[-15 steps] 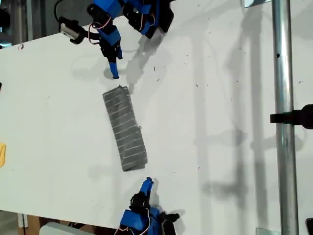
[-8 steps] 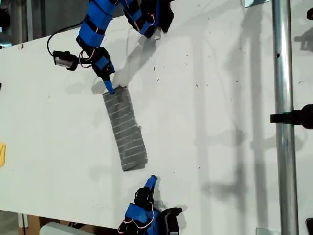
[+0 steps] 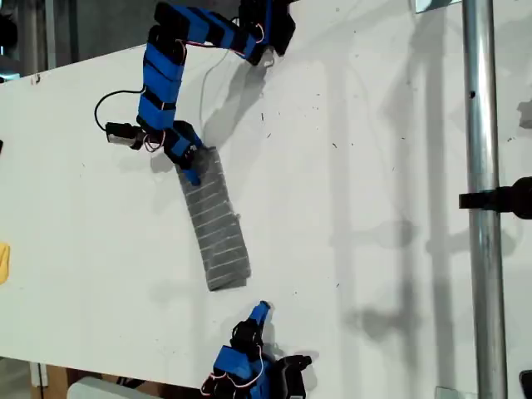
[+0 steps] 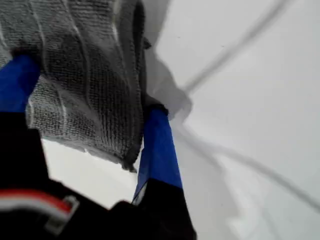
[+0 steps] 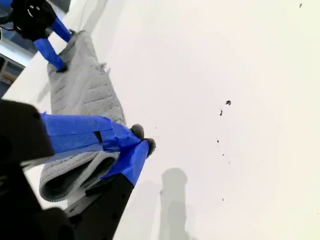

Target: Grasp corners of a towel and fold twice.

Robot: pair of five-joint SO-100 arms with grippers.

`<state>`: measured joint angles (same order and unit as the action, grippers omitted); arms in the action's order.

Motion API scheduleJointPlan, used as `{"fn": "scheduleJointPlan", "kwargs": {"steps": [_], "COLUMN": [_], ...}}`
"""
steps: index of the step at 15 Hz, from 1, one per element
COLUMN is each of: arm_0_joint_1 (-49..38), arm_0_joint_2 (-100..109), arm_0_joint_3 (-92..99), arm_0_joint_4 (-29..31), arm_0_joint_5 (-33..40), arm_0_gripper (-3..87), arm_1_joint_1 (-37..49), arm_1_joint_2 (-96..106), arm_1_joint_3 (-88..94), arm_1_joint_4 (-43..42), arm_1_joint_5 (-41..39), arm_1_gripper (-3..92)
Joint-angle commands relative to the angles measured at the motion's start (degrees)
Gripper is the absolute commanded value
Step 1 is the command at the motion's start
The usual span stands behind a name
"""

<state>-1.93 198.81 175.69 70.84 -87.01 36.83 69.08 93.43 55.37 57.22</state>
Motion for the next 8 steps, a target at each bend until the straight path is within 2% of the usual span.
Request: {"fn": "scheduleJointPlan", "kwargs": {"steps": [1,2,3,4,6,8], "arm_0_joint_1": [-0.9,-1.1,-1.1,-1.1,-1.0,-1.0], "arm_0_joint_2": [0.5,0.5,0.5,0.5,0.5,0.5], "arm_0_joint_3": [-2.1,-2.1,-2.3,-2.5,-2.6,-3.1], "arm_0_joint_4": [0.2,0.2,0.2,0.4,0.4,0.3], "arm_0_joint_5": [0.6,1.0,1.2,1.4,1.6,2.0], "arm_0_gripper": [-2.5,-2.5,-2.5,-2.5,-2.5,-2.5], "arm_1_joint_1": [-5.3,-6.3,-7.0,-7.3,-6.1,-5.3], "arm_1_joint_2": [-2.1,-4.0,-5.0,-5.0,-1.8,13.1], "arm_1_joint_3": [-6.3,-8.9,-10.2,-10.5,-9.8,-2.9], "arm_1_joint_4": [-1.5,-0.7,0.5,2.8,12.4,25.3], "arm_1_joint_5": [1.4,1.5,2.1,2.1,-0.3,-0.2], "arm_1_gripper": [27.4,21.8,9.7,1.5,-0.2,-0.2]}}
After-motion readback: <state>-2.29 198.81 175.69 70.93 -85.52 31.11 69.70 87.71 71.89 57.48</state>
